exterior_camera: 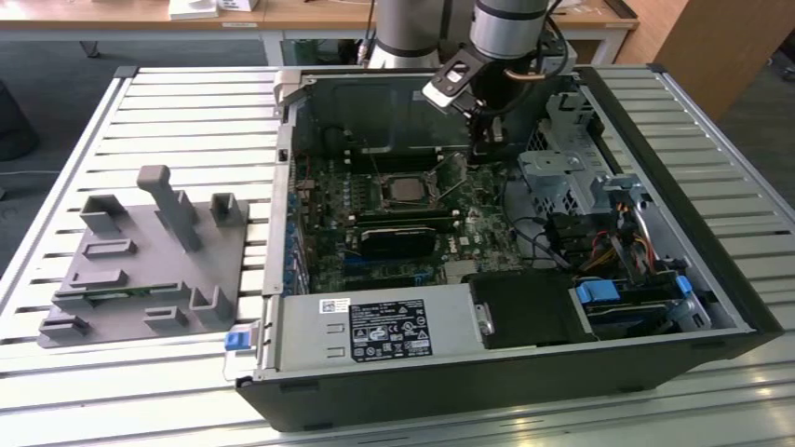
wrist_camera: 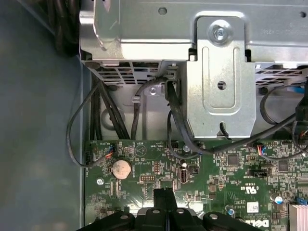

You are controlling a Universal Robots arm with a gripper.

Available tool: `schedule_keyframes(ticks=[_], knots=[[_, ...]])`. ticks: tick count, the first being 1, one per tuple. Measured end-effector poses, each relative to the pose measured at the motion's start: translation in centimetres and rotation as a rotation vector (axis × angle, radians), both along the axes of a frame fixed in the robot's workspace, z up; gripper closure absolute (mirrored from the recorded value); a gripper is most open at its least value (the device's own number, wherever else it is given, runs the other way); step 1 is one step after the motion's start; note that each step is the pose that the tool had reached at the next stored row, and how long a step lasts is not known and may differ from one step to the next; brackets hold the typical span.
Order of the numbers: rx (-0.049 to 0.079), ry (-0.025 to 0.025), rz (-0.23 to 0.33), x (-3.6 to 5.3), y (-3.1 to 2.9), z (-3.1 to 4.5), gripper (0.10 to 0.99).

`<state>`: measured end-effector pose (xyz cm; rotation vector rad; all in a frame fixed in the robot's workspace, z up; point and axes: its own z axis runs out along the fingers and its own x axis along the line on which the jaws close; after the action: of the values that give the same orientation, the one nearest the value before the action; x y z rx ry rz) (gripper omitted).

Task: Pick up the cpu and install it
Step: 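Close the cpu cover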

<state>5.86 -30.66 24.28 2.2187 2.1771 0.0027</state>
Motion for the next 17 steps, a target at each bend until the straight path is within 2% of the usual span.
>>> schedule_keyframes(ticks=[17], knots=[[0.0, 0.0, 0.0, -1.74, 0.0, -0.02, 0.98]])
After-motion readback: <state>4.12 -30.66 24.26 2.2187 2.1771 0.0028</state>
